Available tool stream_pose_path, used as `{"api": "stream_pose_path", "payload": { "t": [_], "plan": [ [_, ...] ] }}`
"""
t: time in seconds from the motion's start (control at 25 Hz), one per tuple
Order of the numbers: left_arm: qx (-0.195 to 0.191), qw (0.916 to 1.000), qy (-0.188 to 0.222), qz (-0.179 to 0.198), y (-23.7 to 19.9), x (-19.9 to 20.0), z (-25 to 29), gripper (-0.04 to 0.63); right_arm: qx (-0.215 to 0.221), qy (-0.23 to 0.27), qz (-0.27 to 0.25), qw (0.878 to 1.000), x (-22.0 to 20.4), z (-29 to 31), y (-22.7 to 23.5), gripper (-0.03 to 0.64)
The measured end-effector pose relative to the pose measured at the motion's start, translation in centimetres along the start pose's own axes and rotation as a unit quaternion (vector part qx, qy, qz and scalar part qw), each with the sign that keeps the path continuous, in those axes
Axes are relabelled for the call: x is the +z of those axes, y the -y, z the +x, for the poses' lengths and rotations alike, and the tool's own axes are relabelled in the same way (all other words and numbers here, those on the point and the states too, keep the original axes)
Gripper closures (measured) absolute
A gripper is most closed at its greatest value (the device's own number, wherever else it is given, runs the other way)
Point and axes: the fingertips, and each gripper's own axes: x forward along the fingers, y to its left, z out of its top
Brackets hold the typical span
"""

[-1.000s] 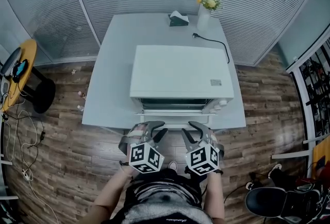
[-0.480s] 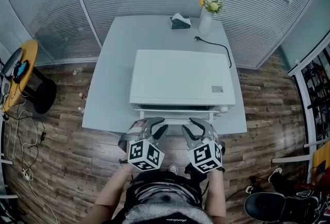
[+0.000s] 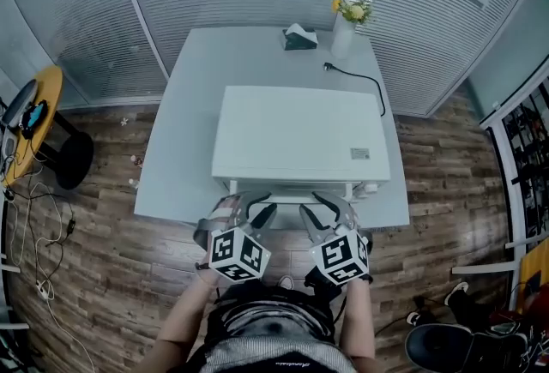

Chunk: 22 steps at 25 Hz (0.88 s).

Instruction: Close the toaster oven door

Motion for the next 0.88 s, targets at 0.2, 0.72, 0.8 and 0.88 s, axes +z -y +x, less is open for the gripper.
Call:
{"api": "stream_pose_path", "payload": {
  "t": [0.2, 0.72, 0.8, 0.88],
  "plan": [
    [0.001, 1.0000, 0.003, 0.001, 0.0, 0.1, 0.1, 0.476, 0.009, 0.008, 0.002, 1.000, 0.0, -0.1, 0.2, 0.485],
    [0.026, 0.9981, 0.021, -0.051, -0.5, 0.1, -0.3, 0.455, -0.004, 0.024, 0.000, 1.000, 0.3, -0.5, 0.0, 0.483],
    [0.040, 0.9950, 0.036, -0.084, -0.8, 0.3, -0.9, 0.456, -0.001, 0.035, 0.015, 0.999, 0.5, -0.8, -0.3, 0.483],
    [0.044, 0.9904, 0.056, -0.119, -0.7, 0.9, -1.6, 0.456, 0.002, 0.048, 0.024, 0.999, 0.6, -1.3, -0.6, 0.483]
  ]
}}
